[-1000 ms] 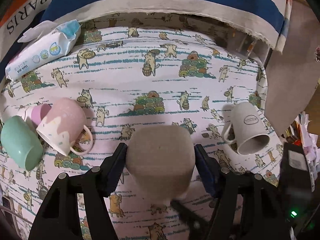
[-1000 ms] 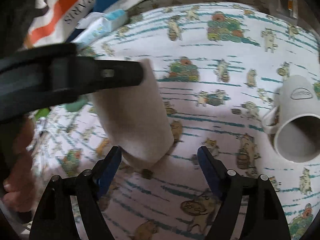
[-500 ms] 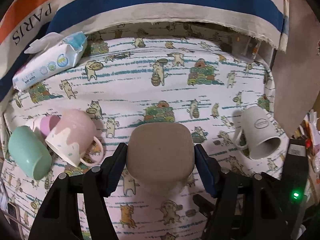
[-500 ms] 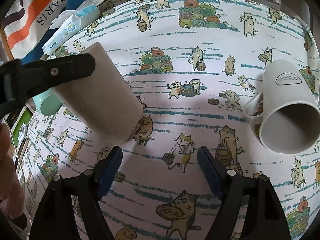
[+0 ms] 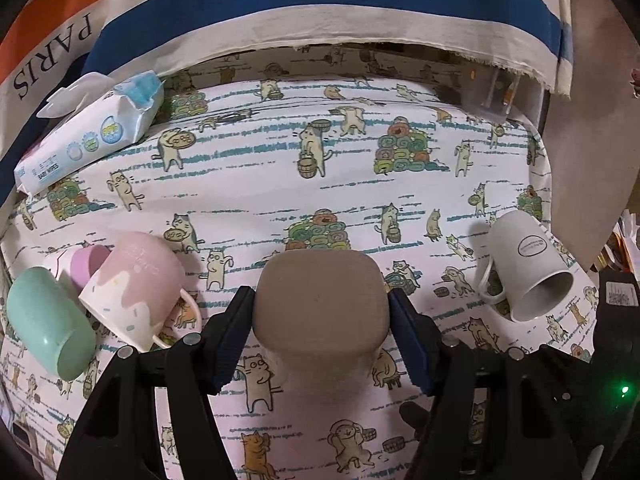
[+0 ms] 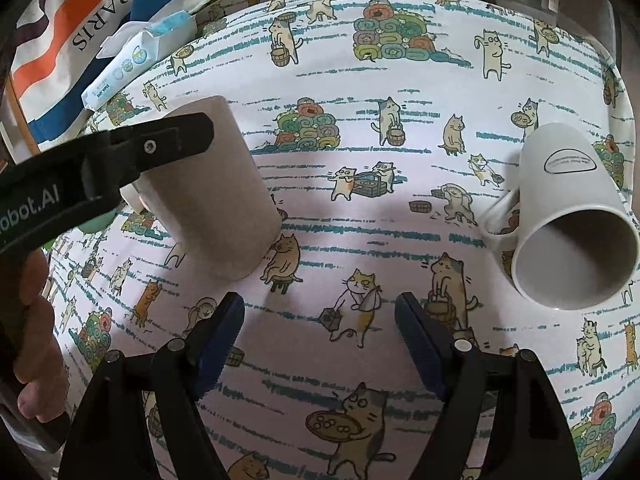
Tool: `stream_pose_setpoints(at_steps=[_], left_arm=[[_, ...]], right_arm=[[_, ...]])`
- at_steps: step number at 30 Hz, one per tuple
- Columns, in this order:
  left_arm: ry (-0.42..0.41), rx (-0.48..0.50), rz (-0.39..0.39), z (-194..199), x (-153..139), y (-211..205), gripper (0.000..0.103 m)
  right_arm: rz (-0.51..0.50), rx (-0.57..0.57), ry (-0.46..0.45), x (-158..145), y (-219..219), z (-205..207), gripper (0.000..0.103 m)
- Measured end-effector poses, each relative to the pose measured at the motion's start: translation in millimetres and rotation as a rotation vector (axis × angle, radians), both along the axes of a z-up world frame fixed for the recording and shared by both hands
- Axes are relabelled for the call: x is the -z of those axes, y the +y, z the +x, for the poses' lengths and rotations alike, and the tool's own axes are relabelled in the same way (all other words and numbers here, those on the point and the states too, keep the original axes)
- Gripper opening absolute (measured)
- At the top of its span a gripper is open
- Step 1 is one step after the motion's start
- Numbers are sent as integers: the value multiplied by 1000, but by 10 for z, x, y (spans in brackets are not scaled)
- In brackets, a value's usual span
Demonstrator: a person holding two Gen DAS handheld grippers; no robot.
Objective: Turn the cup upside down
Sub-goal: 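Lower the beige cup upside down onto the cloth with the right tool, then open the right tool and pull it back from the beige cup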
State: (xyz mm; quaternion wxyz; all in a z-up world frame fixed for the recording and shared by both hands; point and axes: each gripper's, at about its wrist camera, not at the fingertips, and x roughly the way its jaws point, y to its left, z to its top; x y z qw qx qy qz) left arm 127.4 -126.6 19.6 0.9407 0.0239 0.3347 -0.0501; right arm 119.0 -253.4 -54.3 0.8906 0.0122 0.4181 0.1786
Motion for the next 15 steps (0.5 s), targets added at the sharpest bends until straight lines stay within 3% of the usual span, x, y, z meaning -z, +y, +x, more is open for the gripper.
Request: stream_pose_setpoints(at_steps=[1,3,8,12,15], left_arm=[[-4,-2,4,-3,2,-7,68],[-15,-3,9,-10,-7,-19,86],[-111,9,32,-105,-135,-19,89],[-208,20,11,-273,-249,81,98],[-311,46,14,-494,-327,165,102]], right_arm=[[1,0,-1,-3,-1,3,79],[2,1,-5,-1,-16,-22,79],[16,12,-36,-42,-66,-60,79],[45,30,-103,-136,-119,-140,79],[64,44,-168,-224,-147,-221,86]])
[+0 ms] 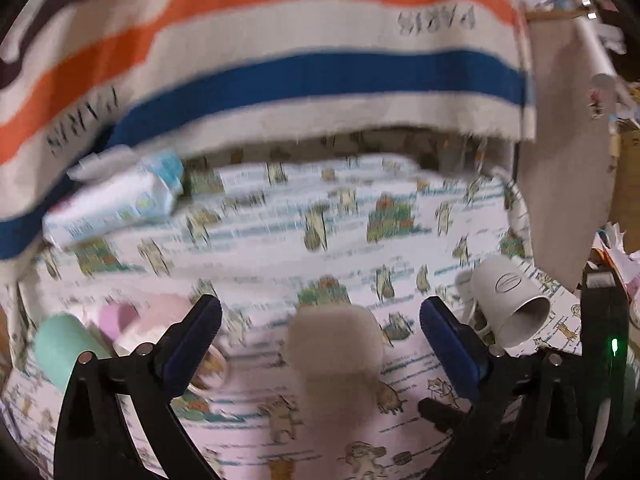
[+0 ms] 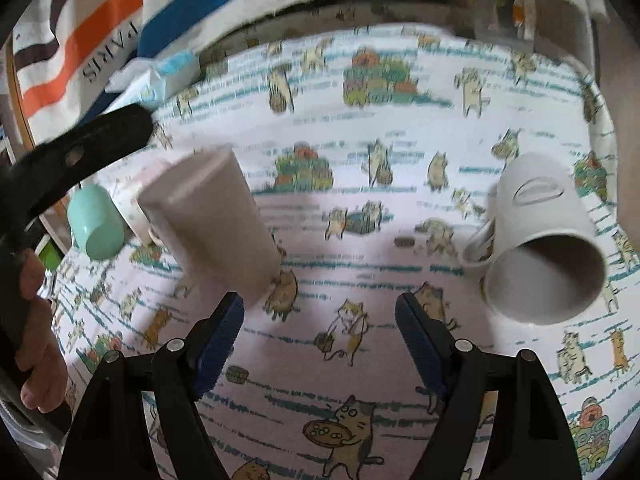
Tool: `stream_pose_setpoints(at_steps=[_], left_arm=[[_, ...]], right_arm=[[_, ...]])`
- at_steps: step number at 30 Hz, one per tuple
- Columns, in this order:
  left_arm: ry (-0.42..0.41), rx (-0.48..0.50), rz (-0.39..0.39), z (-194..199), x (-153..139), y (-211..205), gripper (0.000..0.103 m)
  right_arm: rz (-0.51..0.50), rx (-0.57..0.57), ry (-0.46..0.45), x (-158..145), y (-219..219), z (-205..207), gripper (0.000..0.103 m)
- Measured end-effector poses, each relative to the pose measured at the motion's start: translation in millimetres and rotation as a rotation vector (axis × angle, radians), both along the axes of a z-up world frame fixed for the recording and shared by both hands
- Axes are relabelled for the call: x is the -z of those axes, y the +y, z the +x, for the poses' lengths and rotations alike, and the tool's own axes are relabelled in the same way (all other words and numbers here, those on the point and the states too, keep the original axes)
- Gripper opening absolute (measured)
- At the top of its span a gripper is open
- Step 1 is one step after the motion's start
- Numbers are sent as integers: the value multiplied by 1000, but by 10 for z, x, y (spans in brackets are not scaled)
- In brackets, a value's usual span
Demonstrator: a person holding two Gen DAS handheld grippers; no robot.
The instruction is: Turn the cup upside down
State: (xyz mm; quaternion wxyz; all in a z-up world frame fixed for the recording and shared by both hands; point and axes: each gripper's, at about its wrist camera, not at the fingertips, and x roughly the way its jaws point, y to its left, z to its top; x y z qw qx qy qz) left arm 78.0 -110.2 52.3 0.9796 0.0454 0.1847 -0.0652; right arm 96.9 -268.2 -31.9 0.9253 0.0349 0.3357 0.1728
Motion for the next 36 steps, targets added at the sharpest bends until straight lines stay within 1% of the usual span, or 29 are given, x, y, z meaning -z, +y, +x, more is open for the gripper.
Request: stream_pose_setpoints(at_steps=[3,5,6,7,10,13,15,17,19,21,22,25,26,28,30,32,33,34,36], left_arm=[[-136,-22,3,-239,-63,141,102],[-192,-39,-10,-335,-80,255,102],[-204,-43,-14,-358,-78,306,102],[-213,-50,-18,-372,-73,355,102],[-229,-65,-37,-399,-14,514,102],[-239,-85,-23,-431,101,601,102],[-238,-90,-15,-449,185,635,102],[-230,-96,-18,-462,272,689,102],[-197,-97,-24,-420,321,710,102],[-146,-94,-45,-360,353,729,102],[-133,-98,-57,-349,379,739,102],[-110,-125,-59,-318,445,756,102],[-99,-124,-73,-303,456,782,102],[-70,-145,-83,-257,479,818,102],[-83,-191,-71,-281,475,825,102],[-106,-203,-65,-355,461,829,102],[-105,-205,-73,-395,461,848,102],[-92,-198,-100,-439,461,880,102],[-40,-182,-174,-508,453,943,102]], right_arm=[[3,22,-76,-101,-15,-79,86],[-2,39,-139,-182,-13,-151,88],[-4,47,-169,-210,-10,-188,94],[-5,56,-200,-240,-14,-228,103],[-5,101,-293,-317,-32,-349,102],[-34,123,-368,-373,-1,-453,102],[-59,141,-418,-402,21,-515,102],[-75,149,-438,-409,37,-547,102],[-83,141,-433,-401,55,-539,102],[-94,140,-427,-393,73,-525,102],[-99,141,-428,-392,77,-528,102],[-117,143,-439,-388,106,-550,102],[-118,143,-441,-383,110,-552,102],[-112,178,-456,-392,65,-583,102],[-105,232,-480,-406,6,-655,102],[-104,229,-492,-412,0,-714,102],[-102,215,-500,-415,3,-752,102],[-99,208,-509,-422,6,-802,102],[-72,206,-513,-434,12,-904,102]])
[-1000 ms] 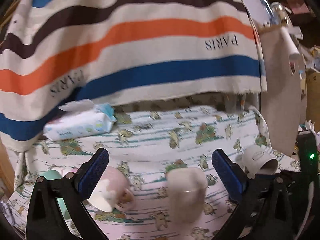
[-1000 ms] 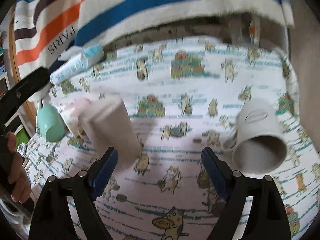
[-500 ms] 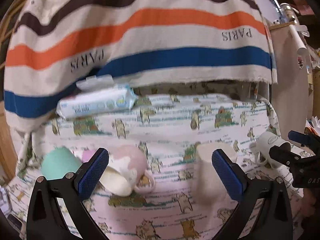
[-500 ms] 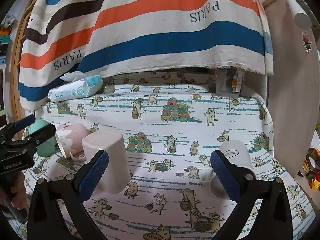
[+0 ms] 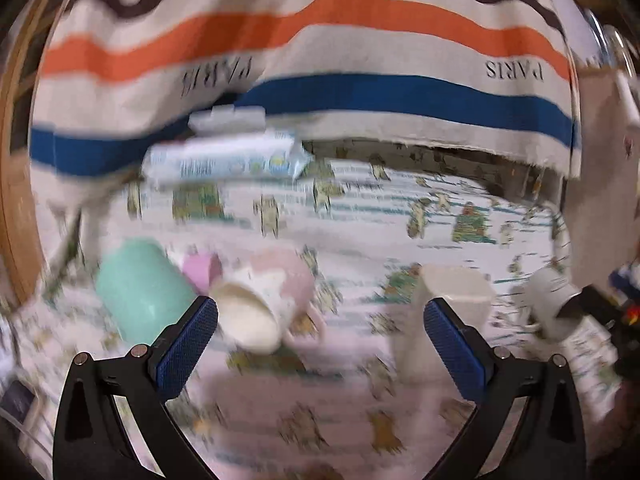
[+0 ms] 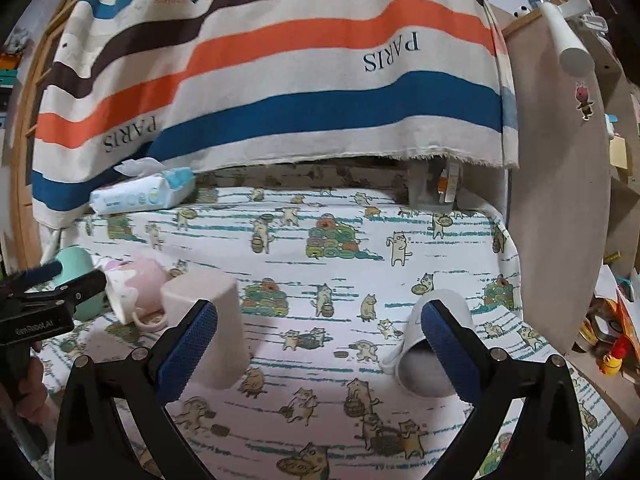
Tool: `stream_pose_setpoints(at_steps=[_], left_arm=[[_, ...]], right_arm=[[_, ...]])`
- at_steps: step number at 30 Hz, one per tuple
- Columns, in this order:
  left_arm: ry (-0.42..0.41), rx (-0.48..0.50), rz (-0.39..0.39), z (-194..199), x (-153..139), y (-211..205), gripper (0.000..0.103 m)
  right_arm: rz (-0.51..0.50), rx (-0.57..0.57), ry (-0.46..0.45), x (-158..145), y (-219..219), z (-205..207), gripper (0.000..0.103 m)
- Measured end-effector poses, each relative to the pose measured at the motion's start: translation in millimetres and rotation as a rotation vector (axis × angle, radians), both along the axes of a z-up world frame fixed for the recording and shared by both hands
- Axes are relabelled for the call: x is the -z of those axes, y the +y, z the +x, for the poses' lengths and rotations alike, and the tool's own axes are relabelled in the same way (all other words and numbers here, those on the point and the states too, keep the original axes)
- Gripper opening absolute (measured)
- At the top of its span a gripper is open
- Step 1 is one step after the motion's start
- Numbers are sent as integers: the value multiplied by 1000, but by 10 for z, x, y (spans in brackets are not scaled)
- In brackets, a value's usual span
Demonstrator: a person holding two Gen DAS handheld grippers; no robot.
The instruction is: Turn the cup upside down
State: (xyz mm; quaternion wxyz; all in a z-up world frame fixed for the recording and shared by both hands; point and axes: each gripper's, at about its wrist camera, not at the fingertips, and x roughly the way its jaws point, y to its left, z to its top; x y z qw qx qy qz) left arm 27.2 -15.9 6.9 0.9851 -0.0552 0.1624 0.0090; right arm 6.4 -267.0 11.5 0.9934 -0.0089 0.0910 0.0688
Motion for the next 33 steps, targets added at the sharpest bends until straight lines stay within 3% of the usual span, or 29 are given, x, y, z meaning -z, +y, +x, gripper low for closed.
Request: stream_pose_setpoints(at_steps=[1,4,8,13,17,21,23,26,33], left_arm=[[10,4,-10,-49,-19,-5,102],[-68,-7,123,-286,-110,-176,102],[-135,19,203,-476,-161,-309,101],[-138,-49,105,-557,-133,-140,101],[-111,-83,112,-521,-37,-46,101],[-92,-66,51,-505,-13,53,101],[-73,-73,58,-475,5,43,101],[-18,-101,106,-377,49,-29,101],[-19,-98,105,-408,61,-30,102]], right_arm=[[22,-2,-4,-7,-1,-39,102],[65,-23,4,-38,59,-133,102],[19,-4,8,-35,243,-174,102],[21,7,10,14,278,-210,102],[41,7,18,15,224,-197,102],[0,39,61,48,285,-103,102],[-26,62,81,65,325,-58,102],[-26,2,80,71,353,-77,102],[-29,-30,83,74,397,-92,102]])
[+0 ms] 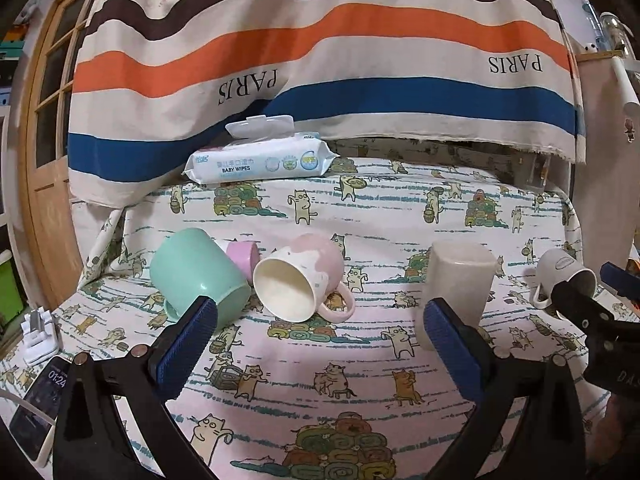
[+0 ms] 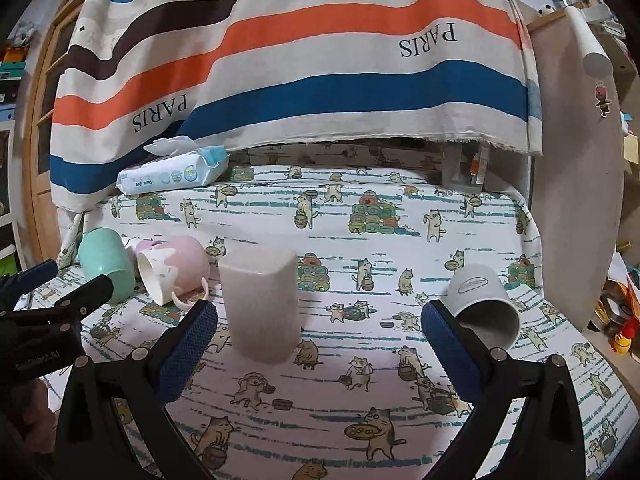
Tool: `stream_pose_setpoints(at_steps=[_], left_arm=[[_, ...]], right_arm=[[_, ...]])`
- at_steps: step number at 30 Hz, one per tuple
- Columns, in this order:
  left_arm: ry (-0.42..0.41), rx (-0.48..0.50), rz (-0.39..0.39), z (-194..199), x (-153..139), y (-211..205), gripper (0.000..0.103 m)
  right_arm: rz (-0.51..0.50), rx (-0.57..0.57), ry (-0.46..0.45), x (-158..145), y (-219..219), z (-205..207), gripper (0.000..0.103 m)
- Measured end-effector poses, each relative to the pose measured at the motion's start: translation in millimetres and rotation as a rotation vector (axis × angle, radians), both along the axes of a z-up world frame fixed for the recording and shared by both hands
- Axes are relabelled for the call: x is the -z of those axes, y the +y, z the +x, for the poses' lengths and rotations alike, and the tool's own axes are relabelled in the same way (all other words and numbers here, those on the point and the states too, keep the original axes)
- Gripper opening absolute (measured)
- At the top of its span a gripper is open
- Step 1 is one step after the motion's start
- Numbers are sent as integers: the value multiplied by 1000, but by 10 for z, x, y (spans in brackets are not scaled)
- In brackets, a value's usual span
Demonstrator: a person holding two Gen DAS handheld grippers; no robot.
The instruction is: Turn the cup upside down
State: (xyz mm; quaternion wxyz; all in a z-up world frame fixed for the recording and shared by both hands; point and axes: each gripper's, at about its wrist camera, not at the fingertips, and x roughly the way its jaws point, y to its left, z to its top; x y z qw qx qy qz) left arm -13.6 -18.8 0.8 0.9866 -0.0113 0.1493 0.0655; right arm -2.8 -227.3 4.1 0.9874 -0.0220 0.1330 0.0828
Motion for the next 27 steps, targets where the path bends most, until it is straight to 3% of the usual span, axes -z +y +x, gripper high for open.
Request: stream_pose_setpoints(at_steps=[27], left_arm=[[5,28,-3,-18,-18,-47,103]], right_arm=[[0,7,0,-3,-5,3,102]])
